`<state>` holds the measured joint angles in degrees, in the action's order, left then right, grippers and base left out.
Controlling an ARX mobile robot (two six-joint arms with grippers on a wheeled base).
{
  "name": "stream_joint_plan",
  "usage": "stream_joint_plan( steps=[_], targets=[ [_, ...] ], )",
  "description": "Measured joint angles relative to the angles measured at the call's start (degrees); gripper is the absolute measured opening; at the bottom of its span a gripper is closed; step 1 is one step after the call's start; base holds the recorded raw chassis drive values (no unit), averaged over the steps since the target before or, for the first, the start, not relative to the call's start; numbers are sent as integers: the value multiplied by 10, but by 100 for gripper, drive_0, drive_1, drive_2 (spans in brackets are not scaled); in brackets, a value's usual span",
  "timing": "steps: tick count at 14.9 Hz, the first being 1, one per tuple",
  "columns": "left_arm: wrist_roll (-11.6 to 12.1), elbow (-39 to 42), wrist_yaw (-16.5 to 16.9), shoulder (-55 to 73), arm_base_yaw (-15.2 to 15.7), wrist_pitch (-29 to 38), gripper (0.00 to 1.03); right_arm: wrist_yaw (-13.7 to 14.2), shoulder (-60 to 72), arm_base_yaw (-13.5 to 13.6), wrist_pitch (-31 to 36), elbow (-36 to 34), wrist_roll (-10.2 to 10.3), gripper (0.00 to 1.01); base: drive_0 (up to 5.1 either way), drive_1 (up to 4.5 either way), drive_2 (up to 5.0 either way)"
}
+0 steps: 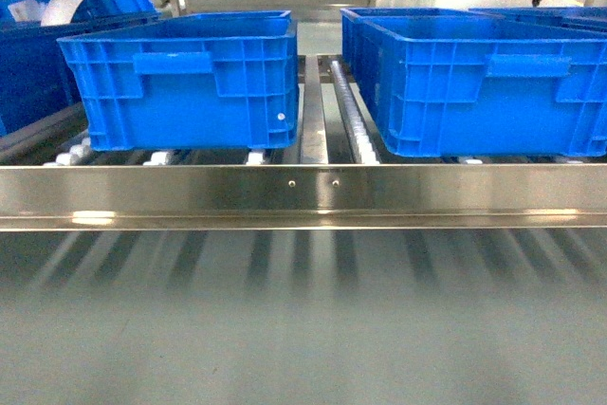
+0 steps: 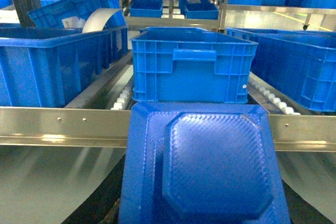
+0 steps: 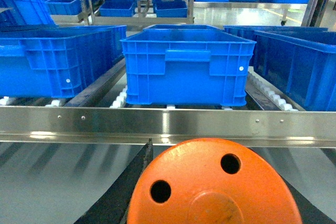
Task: Sort blue parts and orange caps into right shelf containers
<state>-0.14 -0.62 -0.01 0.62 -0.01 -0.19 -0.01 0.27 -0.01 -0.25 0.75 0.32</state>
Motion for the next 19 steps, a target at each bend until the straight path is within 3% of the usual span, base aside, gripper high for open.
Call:
stream_joint_plan(
  steps=[16, 19],
  targets=[
    [0, 0, 0, 0, 0, -1, 43, 0, 0, 0, 1, 0, 0, 44, 7, 439, -426],
    [0, 0, 0, 0, 0, -3, 43, 0, 0, 0, -1, 0, 0, 44, 0, 0, 0]
  ],
)
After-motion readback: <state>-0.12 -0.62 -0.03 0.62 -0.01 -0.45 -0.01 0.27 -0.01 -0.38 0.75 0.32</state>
